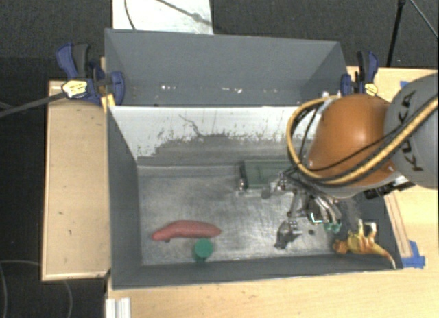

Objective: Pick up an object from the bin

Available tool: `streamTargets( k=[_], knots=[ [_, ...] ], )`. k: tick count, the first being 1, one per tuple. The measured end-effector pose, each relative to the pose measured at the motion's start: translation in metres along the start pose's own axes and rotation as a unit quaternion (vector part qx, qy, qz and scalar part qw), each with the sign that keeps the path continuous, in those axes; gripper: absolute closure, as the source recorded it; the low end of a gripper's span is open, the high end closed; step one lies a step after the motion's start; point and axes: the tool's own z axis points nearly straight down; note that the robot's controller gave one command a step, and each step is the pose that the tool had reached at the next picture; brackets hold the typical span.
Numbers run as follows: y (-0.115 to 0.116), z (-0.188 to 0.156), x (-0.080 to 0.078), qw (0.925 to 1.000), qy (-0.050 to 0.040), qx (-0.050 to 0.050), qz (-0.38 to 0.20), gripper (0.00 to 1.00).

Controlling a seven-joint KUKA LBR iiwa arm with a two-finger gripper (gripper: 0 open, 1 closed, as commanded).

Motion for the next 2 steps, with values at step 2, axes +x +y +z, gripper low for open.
streamTargets(
  k=[2],
  knots=[
    [0.008,0.043,-0.007,0.9998,-0.0040,0.000,-0.020,0.00]
  ],
)
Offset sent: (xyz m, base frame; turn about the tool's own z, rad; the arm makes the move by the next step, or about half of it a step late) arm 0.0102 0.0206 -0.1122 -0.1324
